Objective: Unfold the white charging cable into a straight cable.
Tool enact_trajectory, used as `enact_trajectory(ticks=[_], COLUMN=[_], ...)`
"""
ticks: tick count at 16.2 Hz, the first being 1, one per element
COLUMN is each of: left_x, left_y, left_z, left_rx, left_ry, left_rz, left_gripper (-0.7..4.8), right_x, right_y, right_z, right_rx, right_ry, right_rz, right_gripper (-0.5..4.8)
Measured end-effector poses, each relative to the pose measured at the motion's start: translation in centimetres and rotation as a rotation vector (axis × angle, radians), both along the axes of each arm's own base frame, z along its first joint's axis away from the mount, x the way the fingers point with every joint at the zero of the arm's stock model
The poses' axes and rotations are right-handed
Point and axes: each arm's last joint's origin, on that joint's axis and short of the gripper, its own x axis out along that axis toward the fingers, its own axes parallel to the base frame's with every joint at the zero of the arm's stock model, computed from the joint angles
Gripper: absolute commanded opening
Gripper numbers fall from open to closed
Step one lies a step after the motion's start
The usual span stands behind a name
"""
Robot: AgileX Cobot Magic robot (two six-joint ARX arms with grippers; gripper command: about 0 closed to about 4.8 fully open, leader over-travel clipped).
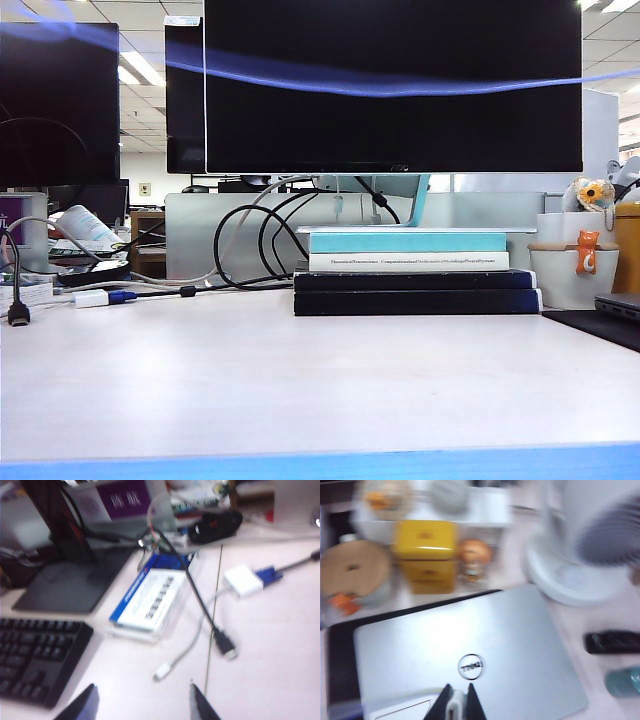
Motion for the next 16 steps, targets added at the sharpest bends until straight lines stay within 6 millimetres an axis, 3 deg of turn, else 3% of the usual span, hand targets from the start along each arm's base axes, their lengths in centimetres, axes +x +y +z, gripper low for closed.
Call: enact_trajectory(ticks=[2, 6, 8, 9, 11, 12, 13, 16], left_x=[-0.5, -0.7, -0.8, -0.9, -1.1, -1.4, -1.5, -1.8], left_y=[1.6, 2.8, 2.9, 2.4, 0.9, 0.0, -0.4, -1.6], left_z=[-0.2, 0.2, 0.5, 0.7, 1.5, 2.2, 2.6, 3.4], left_rx=[-0.031, -0.057, -0.146, -0.202, -0.32, -0.35, -0.363, -0.403], left_ry=[0.006, -0.026, -0.042, -0.049, -0.096, -0.137, -0.162, -0.209], left_rz=[0.009, 0.016, -0.147, -0.312, -0.803, -1.027, -1.098, -1.21], left_gripper=[2.44, 2.44, 2.44, 2.44, 2.49, 2.95, 4.67, 4.79], right_x=[-0.2, 0.9, 1.4, 1.6, 2.1, 2.4, 2.6, 3.1], right_y=[-0.6, -0.1, 0.4, 1.0, 2.6, 3.9, 4.9, 10.3], right_z=[0.1, -0.2, -0.3, -0.3, -0.2, -0.1, 0.0, 0.5], right_rx=[0.096, 0.129, 0.158, 0.188, 0.313, 0.388, 0.431, 0.607], right_ry=[-0.063, -0.07, -0.071, -0.081, -0.113, -0.127, -0.132, -0.112], right_rz=[0.056, 0.122, 0.169, 0.215, 0.369, 0.485, 0.552, 0.904], right_gripper=[-0.08, -0.08, -0.08, -0.08, -0.08, -0.08, -0.08, -0.08])
